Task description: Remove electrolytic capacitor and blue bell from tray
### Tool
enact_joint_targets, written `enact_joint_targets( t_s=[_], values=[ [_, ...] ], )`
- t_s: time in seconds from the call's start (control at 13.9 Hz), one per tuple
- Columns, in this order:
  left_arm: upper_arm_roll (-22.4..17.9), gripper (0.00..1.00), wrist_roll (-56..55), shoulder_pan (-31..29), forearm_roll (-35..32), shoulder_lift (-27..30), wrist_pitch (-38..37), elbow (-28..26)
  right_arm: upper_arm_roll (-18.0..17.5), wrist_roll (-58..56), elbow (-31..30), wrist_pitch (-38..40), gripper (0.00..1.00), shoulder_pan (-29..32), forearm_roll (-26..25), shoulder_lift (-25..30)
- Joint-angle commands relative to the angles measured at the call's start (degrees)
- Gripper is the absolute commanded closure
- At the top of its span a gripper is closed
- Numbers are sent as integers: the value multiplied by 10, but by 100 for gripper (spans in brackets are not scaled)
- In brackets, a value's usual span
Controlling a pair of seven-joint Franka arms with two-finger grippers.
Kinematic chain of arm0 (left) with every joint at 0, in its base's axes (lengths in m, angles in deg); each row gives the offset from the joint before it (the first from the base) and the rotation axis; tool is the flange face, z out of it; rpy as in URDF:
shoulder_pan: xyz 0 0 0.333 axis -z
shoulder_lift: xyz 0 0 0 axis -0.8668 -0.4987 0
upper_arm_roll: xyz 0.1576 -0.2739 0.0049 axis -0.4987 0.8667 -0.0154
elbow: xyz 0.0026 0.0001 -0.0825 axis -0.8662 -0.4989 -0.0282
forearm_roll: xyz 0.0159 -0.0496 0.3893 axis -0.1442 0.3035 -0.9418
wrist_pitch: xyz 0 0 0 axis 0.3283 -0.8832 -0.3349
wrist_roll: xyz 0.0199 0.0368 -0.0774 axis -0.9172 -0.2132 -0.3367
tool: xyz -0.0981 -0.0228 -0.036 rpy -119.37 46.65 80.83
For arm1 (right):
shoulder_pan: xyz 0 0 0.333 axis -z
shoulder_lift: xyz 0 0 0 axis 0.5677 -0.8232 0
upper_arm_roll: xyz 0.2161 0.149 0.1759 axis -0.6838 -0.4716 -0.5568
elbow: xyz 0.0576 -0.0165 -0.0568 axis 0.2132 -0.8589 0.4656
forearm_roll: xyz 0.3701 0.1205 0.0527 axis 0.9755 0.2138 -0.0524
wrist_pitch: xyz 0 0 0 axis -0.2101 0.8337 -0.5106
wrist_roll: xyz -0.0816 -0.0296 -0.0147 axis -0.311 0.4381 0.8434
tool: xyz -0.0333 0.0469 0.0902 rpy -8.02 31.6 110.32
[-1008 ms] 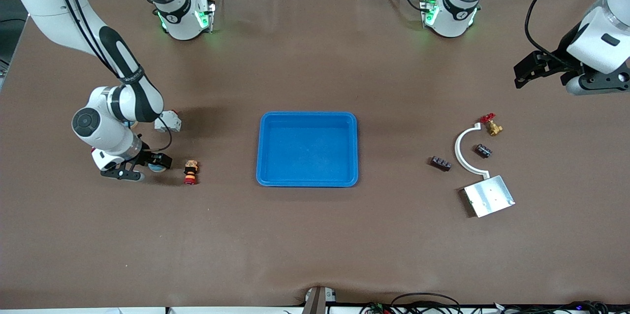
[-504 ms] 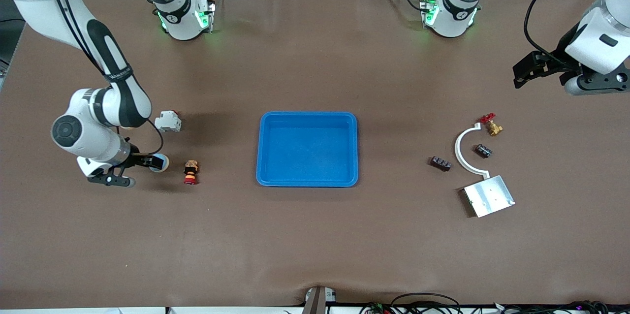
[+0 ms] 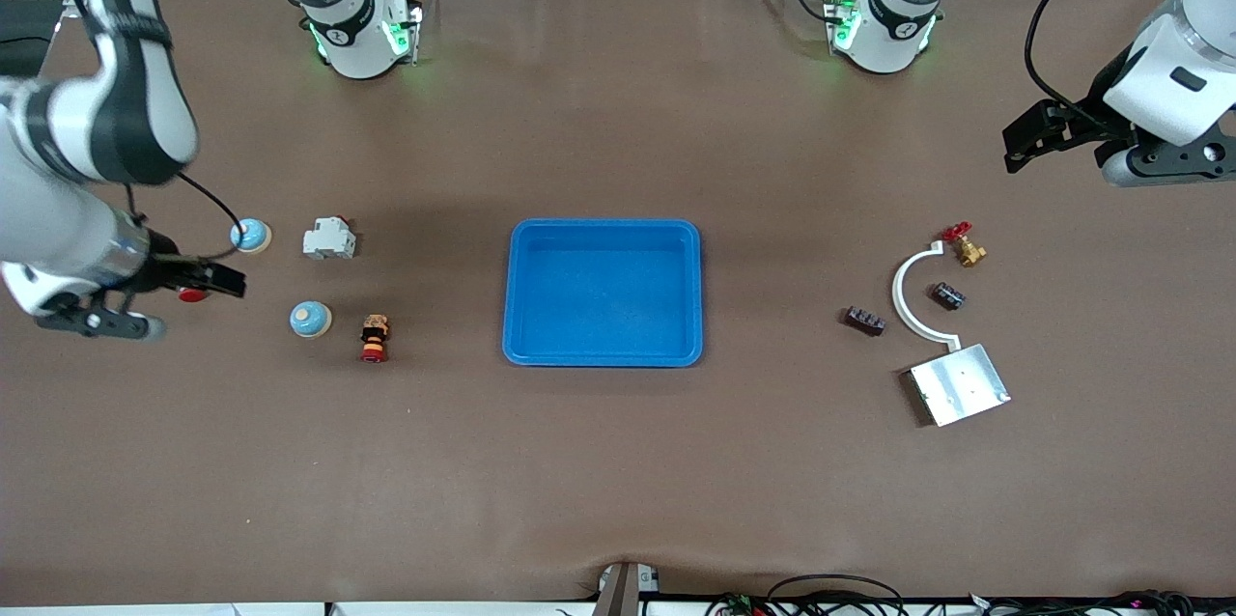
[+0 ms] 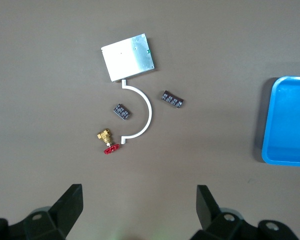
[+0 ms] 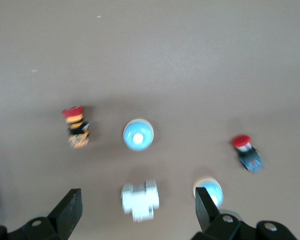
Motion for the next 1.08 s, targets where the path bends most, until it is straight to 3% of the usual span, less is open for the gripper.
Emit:
enact_joint_targets(
  t_s=[0.0, 0.5, 1.01],
  values=[
    [2, 0, -6, -2, 5, 7, -6, -2, -4, -3, 49, 70, 0, -5, 2, 35],
    [2, 0, -6, -2, 5, 7, -5, -2, 5, -3, 50, 111, 0, 2, 57, 112],
    [3, 0, -7, 0, 5, 7, -6, 0, 6, -41, 50, 129, 0, 11, 56, 132]
  ],
)
